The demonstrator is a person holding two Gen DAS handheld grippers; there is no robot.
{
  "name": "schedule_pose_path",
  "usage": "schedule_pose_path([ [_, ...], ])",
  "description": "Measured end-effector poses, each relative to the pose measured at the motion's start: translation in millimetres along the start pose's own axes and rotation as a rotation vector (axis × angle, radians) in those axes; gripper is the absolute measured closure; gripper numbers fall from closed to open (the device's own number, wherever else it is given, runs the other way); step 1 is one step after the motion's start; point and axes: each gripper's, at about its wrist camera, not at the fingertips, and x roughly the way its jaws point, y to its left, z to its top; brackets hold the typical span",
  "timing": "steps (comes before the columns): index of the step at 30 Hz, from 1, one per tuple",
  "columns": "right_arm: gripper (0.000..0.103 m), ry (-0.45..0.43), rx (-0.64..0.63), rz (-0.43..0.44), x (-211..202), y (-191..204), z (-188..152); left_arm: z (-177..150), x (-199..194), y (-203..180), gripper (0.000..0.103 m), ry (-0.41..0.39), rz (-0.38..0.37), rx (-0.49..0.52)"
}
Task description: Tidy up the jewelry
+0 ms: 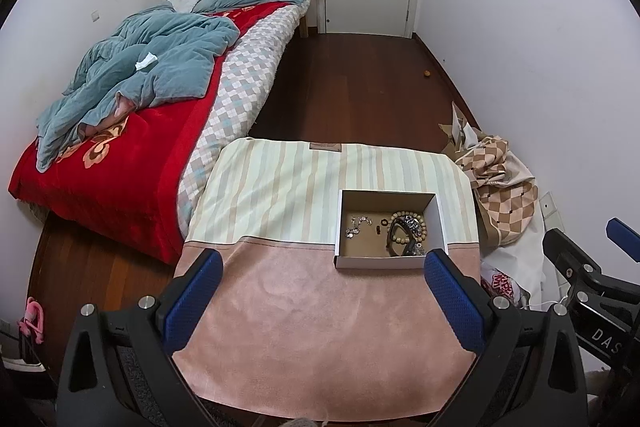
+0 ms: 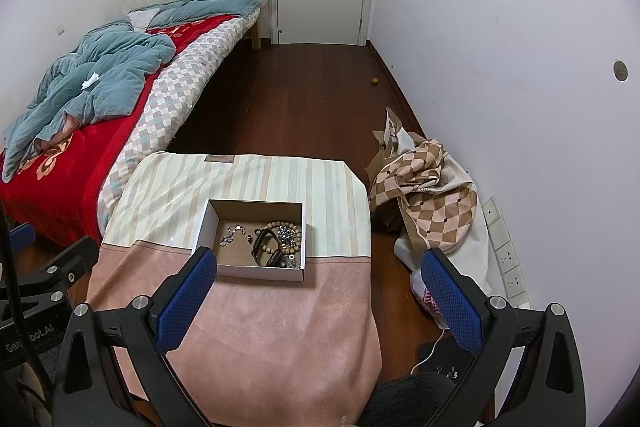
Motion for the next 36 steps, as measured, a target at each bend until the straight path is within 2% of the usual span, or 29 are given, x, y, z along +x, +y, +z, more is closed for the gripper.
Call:
schedule_pose_path([
  [36, 0.000, -0.003, -0.011, 0.018, -1.5, -6.2, -2.4, -3.1, -9.0, 1.7, 0.000, -0.012, -0.003, -0.010],
])
